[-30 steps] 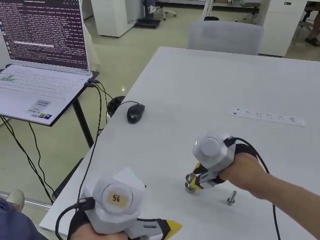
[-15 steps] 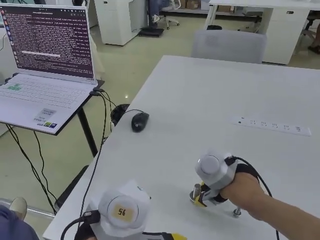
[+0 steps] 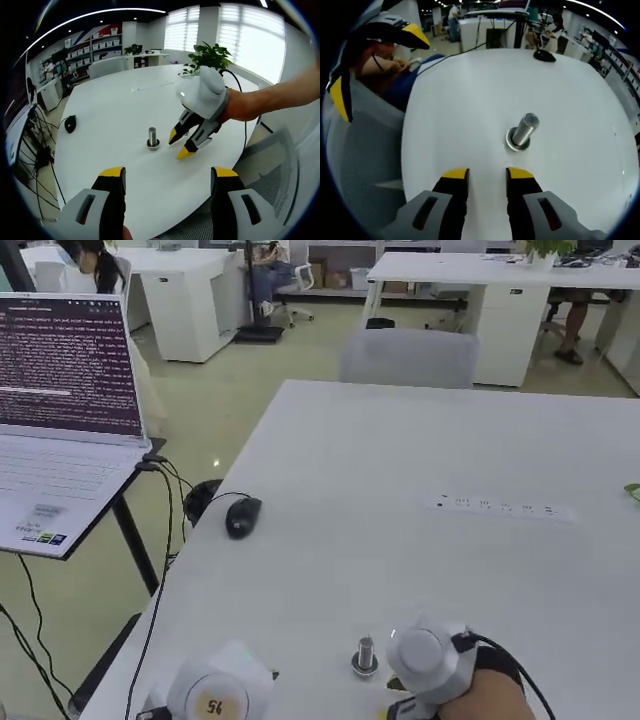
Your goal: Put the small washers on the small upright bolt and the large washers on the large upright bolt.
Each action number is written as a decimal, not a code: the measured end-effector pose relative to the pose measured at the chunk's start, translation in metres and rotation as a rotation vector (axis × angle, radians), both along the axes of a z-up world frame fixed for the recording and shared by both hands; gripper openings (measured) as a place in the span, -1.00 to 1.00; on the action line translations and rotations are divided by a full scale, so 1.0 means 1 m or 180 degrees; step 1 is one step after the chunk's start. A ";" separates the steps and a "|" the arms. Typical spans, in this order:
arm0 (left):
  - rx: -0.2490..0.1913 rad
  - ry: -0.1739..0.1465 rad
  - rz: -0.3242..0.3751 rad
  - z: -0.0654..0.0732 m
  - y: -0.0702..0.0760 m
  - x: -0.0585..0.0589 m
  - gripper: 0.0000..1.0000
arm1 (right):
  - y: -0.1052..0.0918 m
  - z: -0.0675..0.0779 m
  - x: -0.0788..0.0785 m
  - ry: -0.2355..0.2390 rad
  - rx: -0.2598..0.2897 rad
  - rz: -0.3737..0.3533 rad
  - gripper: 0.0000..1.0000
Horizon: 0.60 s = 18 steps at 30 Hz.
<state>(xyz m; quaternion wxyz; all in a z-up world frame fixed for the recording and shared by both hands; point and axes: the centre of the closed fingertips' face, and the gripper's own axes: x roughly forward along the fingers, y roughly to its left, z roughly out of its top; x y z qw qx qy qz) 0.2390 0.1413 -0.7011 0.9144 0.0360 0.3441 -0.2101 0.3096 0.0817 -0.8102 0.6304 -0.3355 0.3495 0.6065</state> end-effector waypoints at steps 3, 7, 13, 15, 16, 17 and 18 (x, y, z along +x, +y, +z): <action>-0.0006 0.0017 -0.0035 -0.003 -0.002 0.003 0.37 | -0.013 0.001 -0.010 0.0023 0.0108 -0.0135 -0.35; -0.0030 0.0035 -0.0050 -0.005 -0.004 0.005 0.37 | -0.040 0.001 -0.020 0.0087 0.0223 -0.0422 -0.24; -0.0010 0.0070 -0.0069 -0.012 -0.004 0.007 0.36 | -0.079 -0.001 -0.016 0.0173 0.0344 -0.0892 -0.20; 0.0001 0.0075 -0.0074 -0.013 -0.005 0.007 0.36 | -0.092 0.002 -0.013 0.0148 0.0375 -0.1022 -0.19; -0.0012 0.0074 -0.0061 -0.013 -0.005 0.007 0.36 | -0.099 0.005 -0.009 0.0134 0.0451 -0.1171 -0.16; -0.0018 0.0074 -0.0054 -0.013 -0.005 0.007 0.36 | -0.102 0.006 -0.008 0.0140 0.0498 -0.1231 -0.12; -0.0022 0.0077 -0.0044 -0.014 -0.005 0.007 0.36 | -0.108 0.008 -0.008 0.0162 0.0551 -0.1328 -0.09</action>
